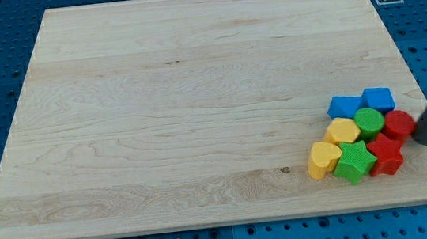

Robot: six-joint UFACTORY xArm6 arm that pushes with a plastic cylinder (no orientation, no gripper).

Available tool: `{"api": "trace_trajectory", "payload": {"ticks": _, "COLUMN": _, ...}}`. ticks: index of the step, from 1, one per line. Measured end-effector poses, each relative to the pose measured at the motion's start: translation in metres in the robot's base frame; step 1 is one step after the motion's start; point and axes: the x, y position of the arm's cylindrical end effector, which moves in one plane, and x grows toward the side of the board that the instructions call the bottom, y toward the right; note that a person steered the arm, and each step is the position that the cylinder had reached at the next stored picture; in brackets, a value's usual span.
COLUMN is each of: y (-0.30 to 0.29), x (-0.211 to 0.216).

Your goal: Slide the blue cube into the blue triangle

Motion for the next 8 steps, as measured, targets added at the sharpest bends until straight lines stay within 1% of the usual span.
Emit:
{"api": "trace_trajectory", "payload": {"ticks": 1, "y": -0.019, "x": -0.009}}
{"api": "trace_trajectory", "payload": {"ticks": 3, "y": 0.008, "x": -0.012}}
{"api": "trace_trajectory", "payload": {"ticks": 4, "y": 0.006, "x": -0.050}}
{"api": "trace_trajectory", "payload": {"ticks": 5, "y": -0.015, "x": -0.055}}
{"api": "trace_trajectory", "payload": {"ticks": 6, "y": -0.050, "x": -0.055}}
{"api": "trace_trajectory", "payload": {"ticks": 7, "y": -0.063, "x": -0.055}}
{"api": "trace_trajectory", "payload": {"ticks": 8, "y": -0.063, "x": -0.055}}
